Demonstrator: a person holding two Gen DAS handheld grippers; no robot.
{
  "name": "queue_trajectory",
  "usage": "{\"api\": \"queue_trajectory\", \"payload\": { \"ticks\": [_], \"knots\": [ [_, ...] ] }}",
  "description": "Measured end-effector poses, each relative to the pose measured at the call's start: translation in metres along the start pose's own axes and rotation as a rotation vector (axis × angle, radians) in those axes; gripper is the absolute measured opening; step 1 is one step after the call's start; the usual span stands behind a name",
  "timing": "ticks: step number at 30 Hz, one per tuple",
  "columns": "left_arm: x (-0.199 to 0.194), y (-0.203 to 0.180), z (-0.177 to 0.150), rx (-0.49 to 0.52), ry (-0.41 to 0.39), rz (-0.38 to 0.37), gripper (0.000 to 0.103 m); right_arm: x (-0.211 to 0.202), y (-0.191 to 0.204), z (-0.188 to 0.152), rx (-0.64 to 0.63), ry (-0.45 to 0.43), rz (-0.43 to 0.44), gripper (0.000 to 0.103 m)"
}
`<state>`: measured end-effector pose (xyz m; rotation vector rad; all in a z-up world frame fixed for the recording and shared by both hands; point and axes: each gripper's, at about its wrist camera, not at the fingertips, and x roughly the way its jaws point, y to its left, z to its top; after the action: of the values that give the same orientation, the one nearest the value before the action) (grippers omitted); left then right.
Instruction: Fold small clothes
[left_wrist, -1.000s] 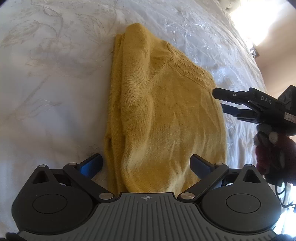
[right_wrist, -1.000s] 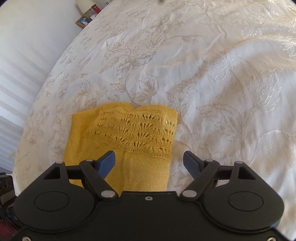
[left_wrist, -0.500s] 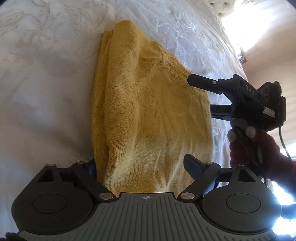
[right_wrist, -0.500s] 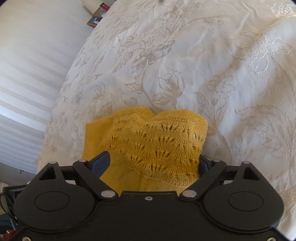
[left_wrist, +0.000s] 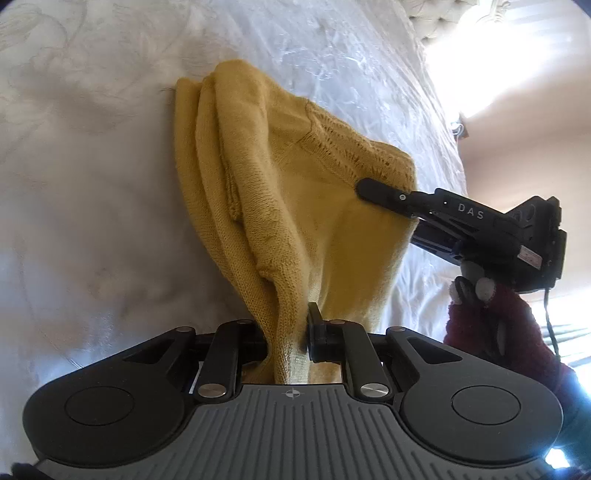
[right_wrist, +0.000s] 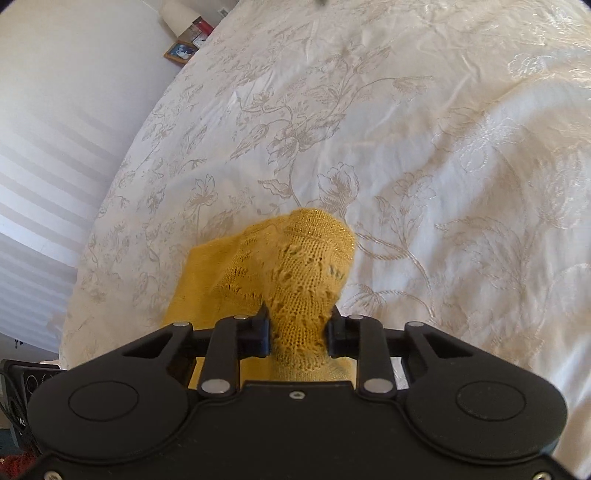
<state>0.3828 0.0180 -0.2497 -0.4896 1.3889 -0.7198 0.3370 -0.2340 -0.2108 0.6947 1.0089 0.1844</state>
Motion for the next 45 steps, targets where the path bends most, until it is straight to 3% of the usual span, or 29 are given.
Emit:
{"api": "queue_trajectory", "payload": {
  "ticks": [11,16,19,22,24,25,28,36,41,43,45],
  "knots": [
    [0.048,-0.069,-0.067,0.049,0.159,-0.122,0.015,-0.091,-0.048,-0.050,0.059,0.013,-0.078,0.035],
    [0.075,-0.094,-0.103,0.048,0.214,-0.135,0.015,-0.128,-0.078,-0.075,0.066,0.042,-0.097,0.035],
    [0.087,-0.097,-0.118,0.038,0.212,-0.081,0.016,-0.137,-0.094,-0.084,0.061,0.048,-0.124,0.036],
    [0.102,-0.098,-0.128,0.055,0.178,0.076,0.017,-0.135,-0.108,-0.090,0.040,0.047,-0.197,0.040],
    [0.103,-0.093,-0.134,0.052,0.158,0.191,0.026,-0.130,-0.120,-0.091,0.037,0.040,-0.273,0.041],
    [0.105,-0.089,-0.137,0.046,0.147,0.215,0.030,-0.128,-0.127,-0.091,0.041,0.039,-0.296,0.047],
    [0.106,-0.087,-0.145,0.022,0.109,0.246,0.030,-0.125,-0.138,-0.091,0.033,0.038,-0.303,0.055],
    [0.072,-0.125,-0.171,0.159,0.016,0.407,0.031,-0.166,-0.126,-0.105,-0.070,-0.077,-0.231,0.061],
    [0.054,-0.167,-0.155,0.314,-0.122,0.452,0.038,-0.186,-0.121,-0.123,-0.132,-0.083,-0.218,0.070],
    [0.060,-0.177,-0.142,0.350,-0.162,0.456,0.047,-0.187,-0.120,-0.132,-0.151,-0.076,-0.233,0.071],
    [0.078,-0.186,-0.126,0.365,-0.178,0.469,0.048,-0.187,-0.119,-0.139,-0.158,-0.070,-0.234,0.077]
  ]
}}
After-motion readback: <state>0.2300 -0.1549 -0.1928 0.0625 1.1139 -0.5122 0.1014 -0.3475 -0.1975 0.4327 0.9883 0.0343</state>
